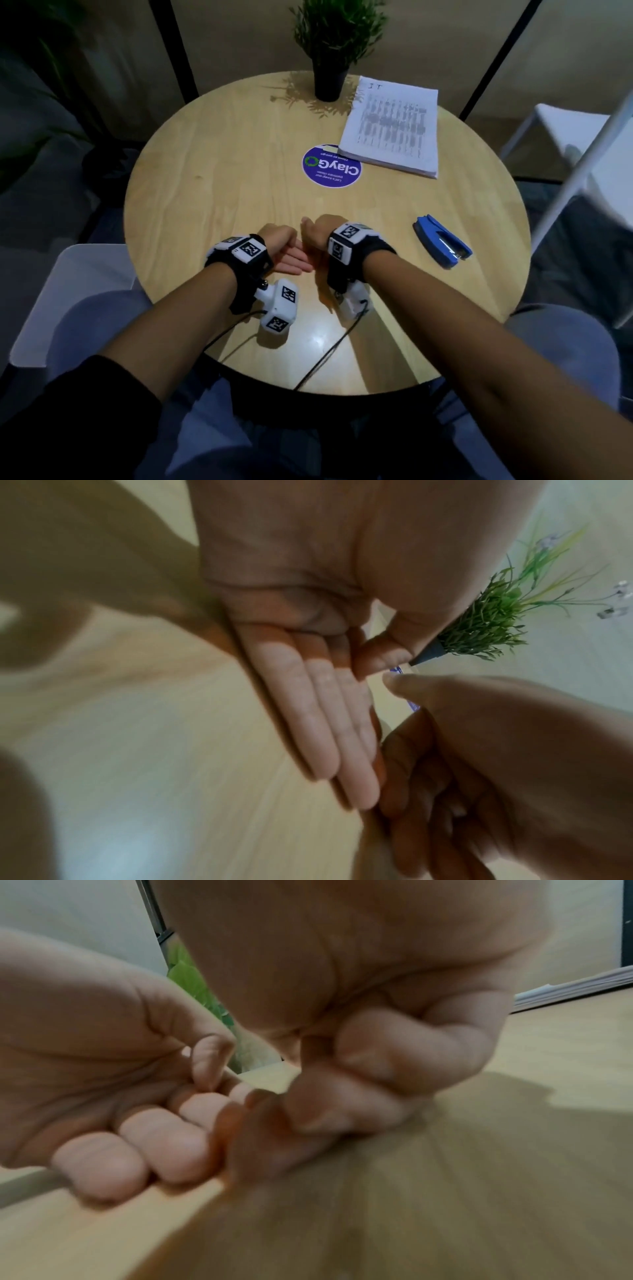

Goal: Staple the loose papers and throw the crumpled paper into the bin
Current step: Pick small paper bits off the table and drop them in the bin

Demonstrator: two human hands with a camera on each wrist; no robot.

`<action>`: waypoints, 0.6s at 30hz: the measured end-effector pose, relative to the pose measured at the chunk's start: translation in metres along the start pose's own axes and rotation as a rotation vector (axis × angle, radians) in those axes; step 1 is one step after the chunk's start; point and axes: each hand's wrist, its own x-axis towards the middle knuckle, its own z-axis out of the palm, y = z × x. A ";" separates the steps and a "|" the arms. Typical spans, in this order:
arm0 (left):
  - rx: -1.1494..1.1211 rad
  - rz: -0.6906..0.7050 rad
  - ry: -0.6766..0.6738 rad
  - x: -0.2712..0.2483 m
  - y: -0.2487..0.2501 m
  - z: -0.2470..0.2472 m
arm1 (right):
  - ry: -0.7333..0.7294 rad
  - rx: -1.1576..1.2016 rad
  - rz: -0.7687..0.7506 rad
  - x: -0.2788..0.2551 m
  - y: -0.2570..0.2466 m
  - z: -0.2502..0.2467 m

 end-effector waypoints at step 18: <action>1.098 0.332 0.348 0.015 -0.014 -0.001 | 0.458 0.215 0.324 -0.070 0.091 0.010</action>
